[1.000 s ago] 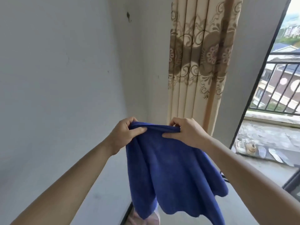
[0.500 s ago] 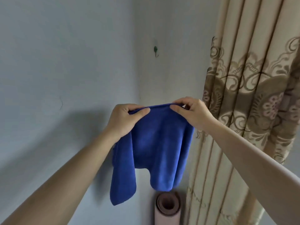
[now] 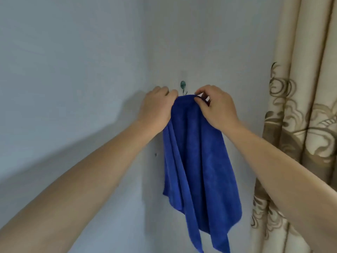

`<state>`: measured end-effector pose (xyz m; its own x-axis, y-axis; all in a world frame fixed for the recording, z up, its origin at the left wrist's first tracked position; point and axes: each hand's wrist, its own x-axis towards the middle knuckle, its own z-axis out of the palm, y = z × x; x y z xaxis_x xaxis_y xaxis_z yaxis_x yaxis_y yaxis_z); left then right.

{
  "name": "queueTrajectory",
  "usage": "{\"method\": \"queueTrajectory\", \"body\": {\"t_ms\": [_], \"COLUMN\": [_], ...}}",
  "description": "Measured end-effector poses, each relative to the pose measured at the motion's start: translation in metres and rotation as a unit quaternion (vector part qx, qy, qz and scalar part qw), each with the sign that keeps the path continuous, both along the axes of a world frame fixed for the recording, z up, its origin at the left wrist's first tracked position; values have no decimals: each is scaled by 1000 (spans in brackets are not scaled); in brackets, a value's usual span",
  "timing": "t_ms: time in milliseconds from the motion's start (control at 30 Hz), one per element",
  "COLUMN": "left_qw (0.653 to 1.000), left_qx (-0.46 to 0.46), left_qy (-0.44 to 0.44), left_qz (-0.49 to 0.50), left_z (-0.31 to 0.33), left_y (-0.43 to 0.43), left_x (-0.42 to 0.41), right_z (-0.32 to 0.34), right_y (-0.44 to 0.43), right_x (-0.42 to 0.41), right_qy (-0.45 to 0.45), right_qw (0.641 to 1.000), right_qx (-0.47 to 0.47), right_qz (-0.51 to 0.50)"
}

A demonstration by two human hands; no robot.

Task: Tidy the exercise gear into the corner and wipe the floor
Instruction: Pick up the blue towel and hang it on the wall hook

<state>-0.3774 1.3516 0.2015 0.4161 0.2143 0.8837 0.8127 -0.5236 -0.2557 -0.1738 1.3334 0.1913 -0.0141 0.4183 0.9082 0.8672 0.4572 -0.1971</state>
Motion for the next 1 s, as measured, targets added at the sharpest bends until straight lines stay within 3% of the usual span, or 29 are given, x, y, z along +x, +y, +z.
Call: {"method": "queueTrajectory", "body": {"t_ms": [200, 367, 500, 633, 733, 867, 1000], "left_qw": [961, 941, 948, 959, 961, 936, 896], "left_qx": [102, 141, 134, 139, 98, 41, -7], "left_qy": [105, 162, 103, 58, 11, 0, -2], "left_qz": [236, 260, 269, 241, 260, 350, 445], "left_z": [45, 2, -36, -64, -91, -127, -147], "left_y": [52, 74, 71, 52, 20, -42, -134], "left_x": [41, 65, 60, 37, 8, -48, -116], "right_z": [40, -10, -46, -54, -66, -90, -109], "right_y": [84, 129, 132, 135, 130, 100, 42], "right_x": [26, 27, 17, 4, -12, -65, -148], "right_qy": [-16, 26, 119, 140, 146, 95, 46], "right_qw": [999, 993, 976, 973, 964, 958, 947], "right_qx": [49, 23, 60, 93, 168, 205, 157], "right_qz": [17, 108, 170, 155, 143, 174, 277]}}
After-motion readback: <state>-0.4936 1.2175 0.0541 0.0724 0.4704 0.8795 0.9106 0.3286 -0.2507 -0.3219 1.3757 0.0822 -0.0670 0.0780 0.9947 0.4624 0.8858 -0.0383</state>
